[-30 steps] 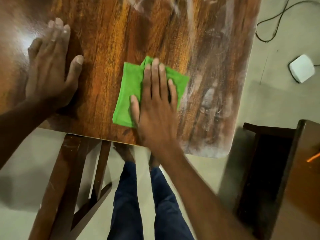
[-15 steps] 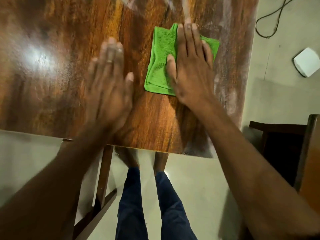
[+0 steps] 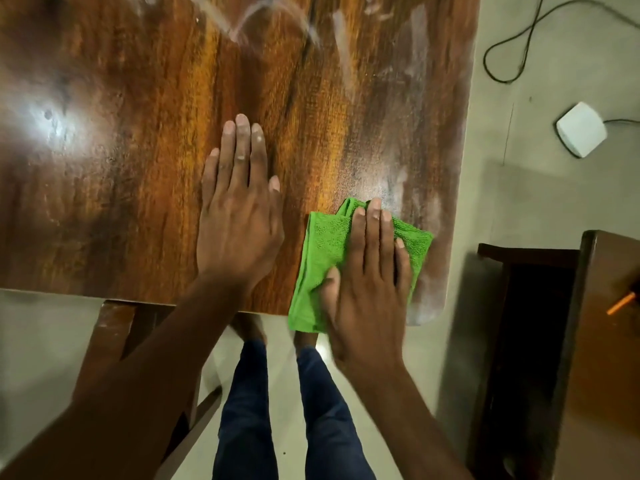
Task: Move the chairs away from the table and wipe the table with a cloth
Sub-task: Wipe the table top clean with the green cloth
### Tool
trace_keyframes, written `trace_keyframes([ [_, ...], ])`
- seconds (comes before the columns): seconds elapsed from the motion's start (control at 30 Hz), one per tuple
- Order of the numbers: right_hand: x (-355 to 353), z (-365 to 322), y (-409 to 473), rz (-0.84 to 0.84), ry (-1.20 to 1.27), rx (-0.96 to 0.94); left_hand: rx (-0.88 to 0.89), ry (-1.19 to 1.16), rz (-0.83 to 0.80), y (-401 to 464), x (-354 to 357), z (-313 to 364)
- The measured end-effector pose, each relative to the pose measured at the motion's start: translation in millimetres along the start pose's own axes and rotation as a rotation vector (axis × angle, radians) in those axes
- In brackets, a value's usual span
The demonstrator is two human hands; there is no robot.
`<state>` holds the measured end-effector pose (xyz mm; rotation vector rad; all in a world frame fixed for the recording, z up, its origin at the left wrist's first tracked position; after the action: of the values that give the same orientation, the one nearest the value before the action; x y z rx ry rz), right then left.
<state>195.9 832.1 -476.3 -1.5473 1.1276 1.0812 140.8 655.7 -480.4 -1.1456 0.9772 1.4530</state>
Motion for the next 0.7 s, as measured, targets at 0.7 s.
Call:
trace_keyframes([
  [0.7, 1, 5, -10, -0.005, 0.036, 0.074, -0.008, -0.046, 0.047, -1, -4, 1],
])
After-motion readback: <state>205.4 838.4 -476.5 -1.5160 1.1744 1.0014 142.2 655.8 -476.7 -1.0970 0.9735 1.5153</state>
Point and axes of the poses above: each hand's wrist, its own y-axis towards the middle knuckle, its own x-axis out of the palm, z = x × y, the point moved 6 cm from there along y, towards the middle knuckle, and after that the axes turned 3 degrees about y, right-handed, at the moved point
